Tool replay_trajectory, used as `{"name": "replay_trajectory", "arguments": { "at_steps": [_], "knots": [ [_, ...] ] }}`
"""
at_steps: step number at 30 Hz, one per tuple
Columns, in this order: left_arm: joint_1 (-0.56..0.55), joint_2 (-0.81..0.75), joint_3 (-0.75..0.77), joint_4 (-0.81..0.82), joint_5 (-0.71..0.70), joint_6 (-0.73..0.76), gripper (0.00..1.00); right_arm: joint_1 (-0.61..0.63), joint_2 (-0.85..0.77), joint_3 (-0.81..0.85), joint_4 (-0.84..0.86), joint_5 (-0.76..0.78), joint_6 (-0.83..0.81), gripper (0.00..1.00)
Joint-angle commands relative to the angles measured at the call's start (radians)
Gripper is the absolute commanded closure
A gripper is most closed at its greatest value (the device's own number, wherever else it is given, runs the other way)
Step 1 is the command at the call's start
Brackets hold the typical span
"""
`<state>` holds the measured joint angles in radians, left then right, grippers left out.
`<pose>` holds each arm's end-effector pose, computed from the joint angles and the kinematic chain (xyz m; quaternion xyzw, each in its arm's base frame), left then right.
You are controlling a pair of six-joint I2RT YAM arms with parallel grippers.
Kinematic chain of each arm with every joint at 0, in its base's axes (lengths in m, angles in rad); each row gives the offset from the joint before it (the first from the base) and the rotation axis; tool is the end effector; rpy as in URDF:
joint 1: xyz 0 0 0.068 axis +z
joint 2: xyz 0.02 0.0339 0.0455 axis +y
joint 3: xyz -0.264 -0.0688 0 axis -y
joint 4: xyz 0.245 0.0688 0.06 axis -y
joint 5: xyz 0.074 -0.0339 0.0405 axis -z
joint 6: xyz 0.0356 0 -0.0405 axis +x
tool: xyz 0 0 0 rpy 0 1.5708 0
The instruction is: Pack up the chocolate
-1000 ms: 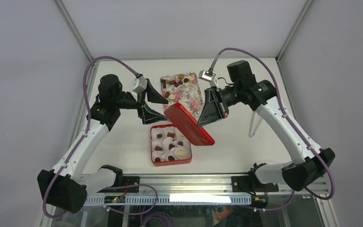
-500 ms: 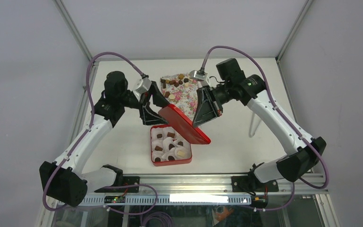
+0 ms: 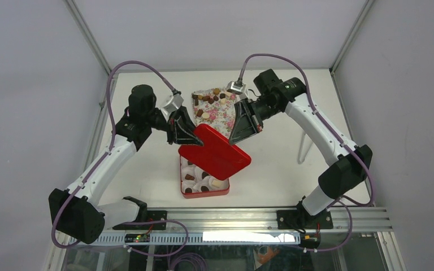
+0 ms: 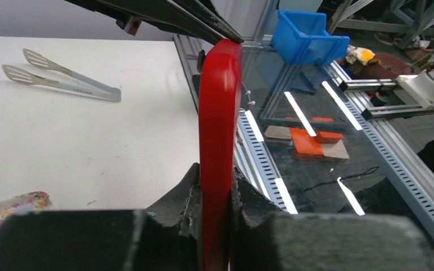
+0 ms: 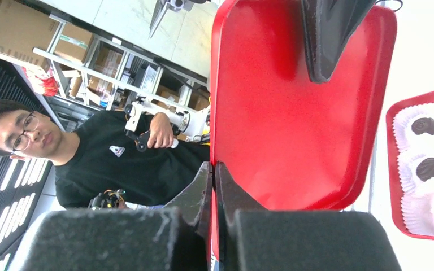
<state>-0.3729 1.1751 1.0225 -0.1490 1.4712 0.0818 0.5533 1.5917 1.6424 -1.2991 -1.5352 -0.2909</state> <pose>0.2139 -0.1217 0.3561 0.5222 0.4920 -0.5984 0.3565 0.2289 0.1832 0.3784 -0.3926 0.6023 0.6946 0.0248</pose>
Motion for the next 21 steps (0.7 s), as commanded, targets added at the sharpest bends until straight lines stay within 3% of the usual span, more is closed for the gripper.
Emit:
{"name": "replay_trajectory", "arguments": {
  "at_steps": [1, 3, 5, 7, 8, 11, 14, 21],
  "knots": [
    [-0.006, 0.009, 0.038, 0.044, -0.059, -0.045, 1.00, -0.009, -0.003, 0.082, -0.082, -0.039, -0.093, 1.00],
    [-0.006, 0.017, 0.043, 0.042, -0.068, -0.074, 1.00, -0.012, -0.019, 0.072, -0.018, 0.028, -0.009, 0.98],
    [-0.006, 0.020, 0.051, 0.037, -0.092, -0.104, 1.00, -0.017, -0.067, 0.021, 0.160, 0.174, 0.188, 0.69],
    [-0.005, 0.015, 0.062, 0.016, -0.125, -0.125, 1.00, -0.031, -0.116, -0.023, 0.279, 0.320, 0.315, 0.47],
    [-0.005, 0.011, 0.068, -0.005, -0.162, -0.135, 1.00, -0.046, -0.135, -0.033, 0.305, 0.374, 0.349, 0.42],
    [-0.004, -0.012, 0.077, -0.049, -0.280, -0.216, 1.00, -0.079, -0.178, -0.059, 0.346, 0.519, 0.423, 0.35],
    [-0.004, -0.033, 0.089, -0.132, -0.357, -0.321, 1.00, -0.082, -0.201, -0.090, 0.366, 0.534, 0.444, 0.30],
    [-0.004, 0.014, 0.121, -0.344, -0.107, -0.315, 1.00, -0.065, -0.146, -0.079, 0.351, 0.445, 0.404, 0.28]
  ]
}}
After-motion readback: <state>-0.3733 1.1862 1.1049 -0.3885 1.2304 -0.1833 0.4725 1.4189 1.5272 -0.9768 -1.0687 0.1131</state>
